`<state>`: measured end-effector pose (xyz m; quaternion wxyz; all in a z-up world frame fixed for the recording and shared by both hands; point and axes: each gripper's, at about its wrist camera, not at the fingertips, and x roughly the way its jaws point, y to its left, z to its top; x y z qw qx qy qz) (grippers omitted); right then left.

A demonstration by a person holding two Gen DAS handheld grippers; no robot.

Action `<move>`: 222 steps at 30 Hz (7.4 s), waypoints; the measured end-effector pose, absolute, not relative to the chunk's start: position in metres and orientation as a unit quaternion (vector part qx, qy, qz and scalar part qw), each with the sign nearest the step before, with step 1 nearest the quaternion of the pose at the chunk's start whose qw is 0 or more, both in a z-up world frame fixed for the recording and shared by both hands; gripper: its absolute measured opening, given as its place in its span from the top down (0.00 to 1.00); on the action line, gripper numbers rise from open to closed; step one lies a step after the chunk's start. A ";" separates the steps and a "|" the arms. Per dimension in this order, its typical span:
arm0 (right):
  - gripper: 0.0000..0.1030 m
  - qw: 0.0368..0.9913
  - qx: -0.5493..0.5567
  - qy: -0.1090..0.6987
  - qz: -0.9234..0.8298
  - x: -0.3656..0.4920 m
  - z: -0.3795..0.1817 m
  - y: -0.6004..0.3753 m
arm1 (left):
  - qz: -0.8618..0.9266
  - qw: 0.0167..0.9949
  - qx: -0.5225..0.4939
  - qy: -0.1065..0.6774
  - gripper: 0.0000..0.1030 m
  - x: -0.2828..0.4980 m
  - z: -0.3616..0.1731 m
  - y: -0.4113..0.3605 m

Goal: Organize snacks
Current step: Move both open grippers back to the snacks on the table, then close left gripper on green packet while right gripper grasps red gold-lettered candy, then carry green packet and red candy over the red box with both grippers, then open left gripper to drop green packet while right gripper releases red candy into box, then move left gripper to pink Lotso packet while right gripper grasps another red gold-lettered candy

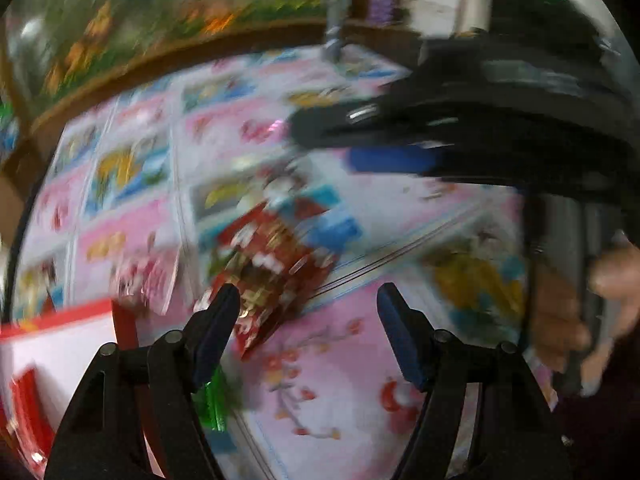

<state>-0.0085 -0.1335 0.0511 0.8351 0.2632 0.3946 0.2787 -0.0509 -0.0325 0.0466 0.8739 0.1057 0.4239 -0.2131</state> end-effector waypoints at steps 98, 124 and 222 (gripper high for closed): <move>0.68 0.880 0.090 0.408 0.226 -0.006 0.035 -0.085 | -0.158 0.868 0.023 0.469 0.67 -0.088 0.027 0.023; 0.68 0.840 0.118 0.388 0.360 -0.038 0.044 -0.038 | -0.070 0.926 -0.049 0.369 0.67 -0.153 0.095 0.128; 0.65 0.865 0.052 0.443 0.231 -0.009 0.017 -0.078 | -0.028 0.860 -0.007 0.510 0.24 0.042 0.041 0.060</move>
